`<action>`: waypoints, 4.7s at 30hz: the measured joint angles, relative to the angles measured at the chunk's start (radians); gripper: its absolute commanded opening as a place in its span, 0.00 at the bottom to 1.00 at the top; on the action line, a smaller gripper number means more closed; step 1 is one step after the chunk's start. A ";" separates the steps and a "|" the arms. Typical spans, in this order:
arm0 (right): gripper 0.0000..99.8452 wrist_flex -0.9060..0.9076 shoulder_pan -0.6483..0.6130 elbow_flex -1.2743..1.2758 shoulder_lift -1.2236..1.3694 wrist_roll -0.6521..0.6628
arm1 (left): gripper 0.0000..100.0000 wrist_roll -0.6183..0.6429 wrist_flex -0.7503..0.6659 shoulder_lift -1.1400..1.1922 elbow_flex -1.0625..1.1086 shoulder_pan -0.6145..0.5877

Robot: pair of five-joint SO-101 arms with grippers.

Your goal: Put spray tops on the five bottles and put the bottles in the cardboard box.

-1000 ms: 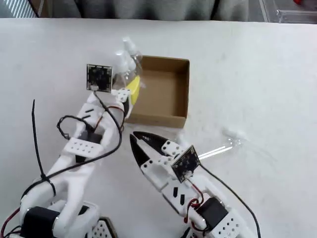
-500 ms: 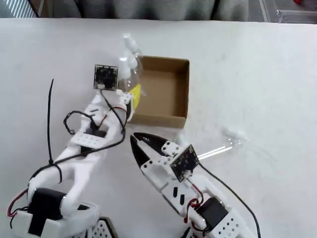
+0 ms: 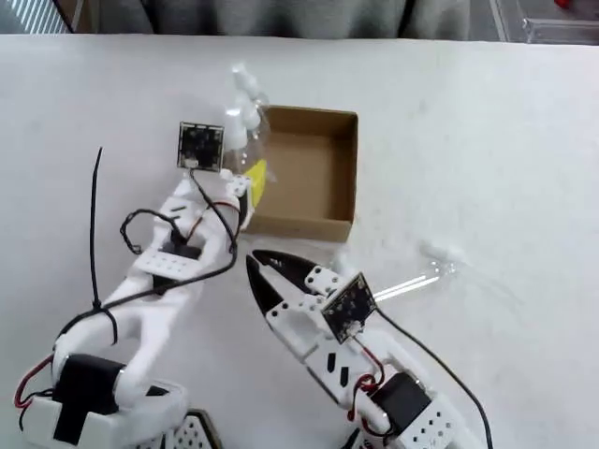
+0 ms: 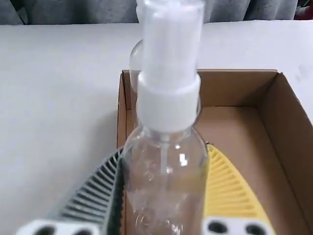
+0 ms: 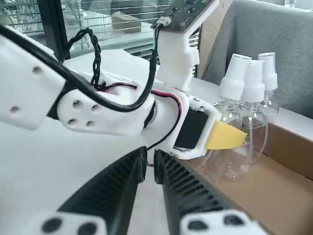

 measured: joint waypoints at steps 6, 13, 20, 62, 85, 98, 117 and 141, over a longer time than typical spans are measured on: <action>0.01 0.000 0.000 0.000 0.000 0.000 | 0.02 0.000 0.000 0.000 0.000 0.000; 0.01 0.000 0.000 0.000 0.000 0.000 | 0.14 0.000 0.000 0.000 0.000 0.000; 0.01 0.000 0.000 0.000 0.000 0.000 | 0.28 0.000 0.000 0.000 0.018 -0.002; 0.01 0.000 0.000 0.000 0.000 0.000 | 0.28 0.000 0.000 0.000 0.044 0.000; 0.01 0.000 0.000 0.000 0.000 0.000 | 0.28 -0.009 0.241 -0.367 0.173 -0.029; 0.01 0.000 0.037 0.000 0.000 0.000 | 0.28 -0.069 0.749 -0.810 0.227 -0.035; 0.01 0.112 0.038 0.000 0.000 0.011 | 0.28 -0.086 1.198 -1.455 0.508 -0.098; 0.01 0.123 0.100 0.000 0.000 0.123 | 0.04 -0.259 1.275 -1.619 0.654 -0.290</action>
